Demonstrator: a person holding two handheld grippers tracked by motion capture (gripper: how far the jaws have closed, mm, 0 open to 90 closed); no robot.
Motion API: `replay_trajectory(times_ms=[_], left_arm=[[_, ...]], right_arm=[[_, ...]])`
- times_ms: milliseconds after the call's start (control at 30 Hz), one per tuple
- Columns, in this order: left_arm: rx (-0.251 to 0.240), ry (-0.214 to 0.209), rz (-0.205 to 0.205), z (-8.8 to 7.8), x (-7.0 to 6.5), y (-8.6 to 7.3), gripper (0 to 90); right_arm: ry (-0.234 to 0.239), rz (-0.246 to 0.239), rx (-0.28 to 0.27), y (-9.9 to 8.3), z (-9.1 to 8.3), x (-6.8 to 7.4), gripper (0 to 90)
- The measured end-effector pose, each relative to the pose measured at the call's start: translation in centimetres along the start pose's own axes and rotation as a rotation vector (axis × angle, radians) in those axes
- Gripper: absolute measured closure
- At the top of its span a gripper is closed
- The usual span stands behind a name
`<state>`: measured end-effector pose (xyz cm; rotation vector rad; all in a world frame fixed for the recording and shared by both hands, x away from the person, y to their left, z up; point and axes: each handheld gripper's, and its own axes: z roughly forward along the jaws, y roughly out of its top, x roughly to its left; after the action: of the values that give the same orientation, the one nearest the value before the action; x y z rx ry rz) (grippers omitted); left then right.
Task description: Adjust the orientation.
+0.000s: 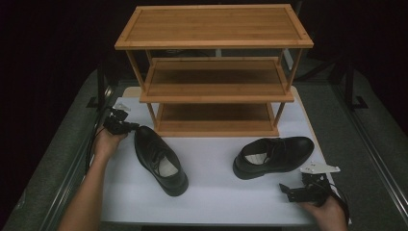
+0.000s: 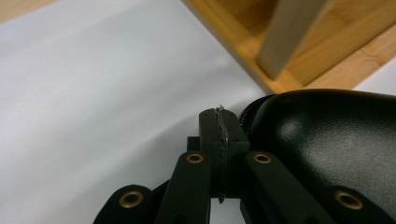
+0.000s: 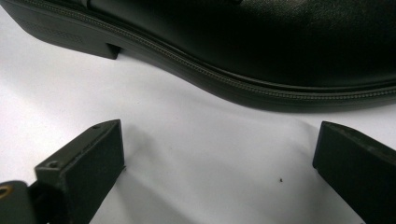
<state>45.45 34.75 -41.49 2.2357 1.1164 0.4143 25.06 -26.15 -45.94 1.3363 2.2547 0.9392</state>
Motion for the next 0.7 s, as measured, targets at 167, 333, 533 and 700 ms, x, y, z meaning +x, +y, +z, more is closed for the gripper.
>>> replay_trajectory(times_ms=[167,333,533,700], left_arm=[[-0.002,-0.025,0.001,-0.1,-1.4,-0.1,90.0],[-0.004,-0.047,0.026,-0.3,-3.3,-0.1,90.0],[-0.002,-0.070,0.036,-0.3,-4.8,-0.4,90.0],[-0.025,-0.074,0.037,-0.3,-5.4,-0.8,90.0]], right_arm=[[0.000,0.000,0.000,0.0,0.0,0.0,1.5],[0.000,0.000,0.000,0.0,0.0,0.0,1.5],[-0.001,0.000,0.001,0.0,0.0,0.0,1.5],[0.000,0.000,0.001,0.0,0.0,0.0,1.5]])
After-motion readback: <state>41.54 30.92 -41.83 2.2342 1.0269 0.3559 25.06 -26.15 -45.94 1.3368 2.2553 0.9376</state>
